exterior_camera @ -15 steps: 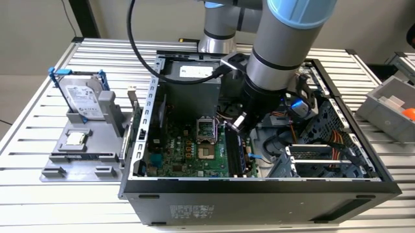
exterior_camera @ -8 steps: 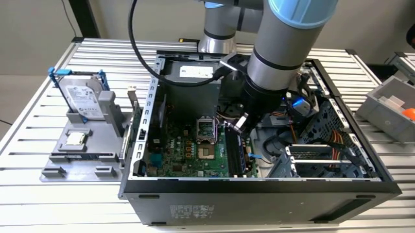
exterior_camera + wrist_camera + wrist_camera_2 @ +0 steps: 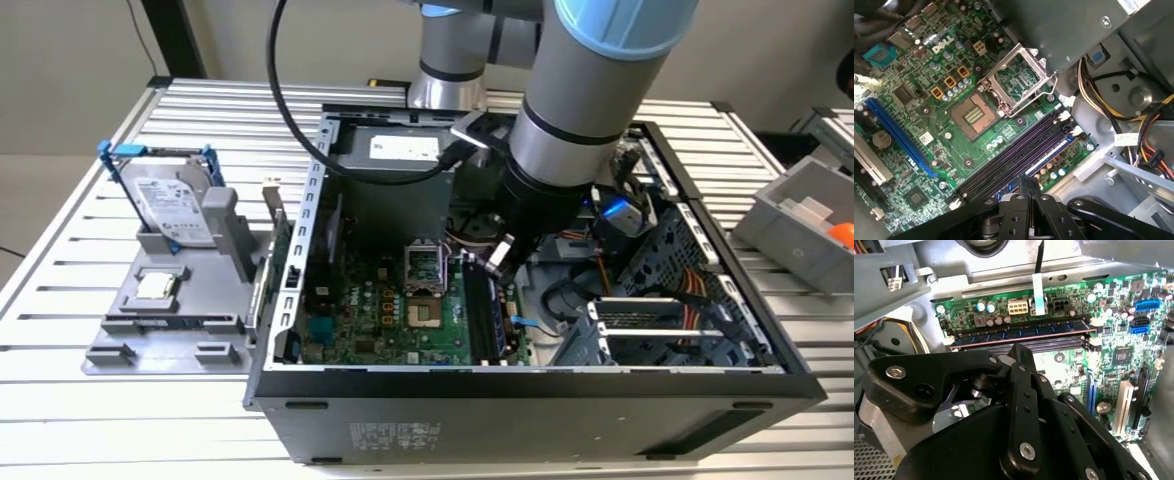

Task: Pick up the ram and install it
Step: 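Press down the ram until it locks into place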

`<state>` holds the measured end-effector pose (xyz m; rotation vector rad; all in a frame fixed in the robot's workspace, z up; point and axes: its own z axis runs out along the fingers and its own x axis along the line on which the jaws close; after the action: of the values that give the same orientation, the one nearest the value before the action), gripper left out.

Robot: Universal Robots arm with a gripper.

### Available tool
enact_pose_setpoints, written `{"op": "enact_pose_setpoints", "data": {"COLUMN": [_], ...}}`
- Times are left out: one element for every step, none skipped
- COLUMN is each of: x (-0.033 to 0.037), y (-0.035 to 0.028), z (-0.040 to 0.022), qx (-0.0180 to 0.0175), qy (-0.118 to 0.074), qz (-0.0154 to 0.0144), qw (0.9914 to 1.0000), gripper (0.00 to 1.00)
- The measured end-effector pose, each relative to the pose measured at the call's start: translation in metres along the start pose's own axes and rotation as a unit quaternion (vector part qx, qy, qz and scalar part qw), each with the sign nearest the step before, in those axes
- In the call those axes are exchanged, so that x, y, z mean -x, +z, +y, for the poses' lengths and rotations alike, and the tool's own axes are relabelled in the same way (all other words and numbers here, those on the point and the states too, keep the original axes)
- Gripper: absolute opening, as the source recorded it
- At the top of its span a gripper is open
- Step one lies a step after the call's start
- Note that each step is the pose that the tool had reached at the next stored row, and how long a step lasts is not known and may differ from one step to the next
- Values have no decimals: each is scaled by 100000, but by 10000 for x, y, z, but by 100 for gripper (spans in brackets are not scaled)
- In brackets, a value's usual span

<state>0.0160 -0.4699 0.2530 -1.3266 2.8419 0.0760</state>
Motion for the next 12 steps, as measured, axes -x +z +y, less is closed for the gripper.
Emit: {"op": "enact_pose_setpoints", "data": {"x": [0, 1, 2, 2, 3, 3, 4, 4, 4, 5, 5, 5], "y": [0, 0, 0, 0, 0, 0, 0, 0, 0, 0, 0, 0], "z": [-1, -2, -3, -3, -4, -4, -5, -5, -5, -6, -6, -6], "qx": [15, 27, 41, 55, 66, 82, 91, 104, 116, 127, 140, 150], "qy": [-521, -1001, -1469, -1979, -2428, -2932, -3447, -3887, -4345, -4819, -5309, -5702], "qz": [20, 43, 59, 80, 97, 117, 139, 155, 176, 194, 214, 229], "qw": [99999, 99995, 99989, 99980, 99970, 99957, 99940, 99924, 99905, 99884, 99859, 99837], "gripper": [0, 0, 0, 0, 0, 0, 0, 0, 0, 0, 0, 0]}}
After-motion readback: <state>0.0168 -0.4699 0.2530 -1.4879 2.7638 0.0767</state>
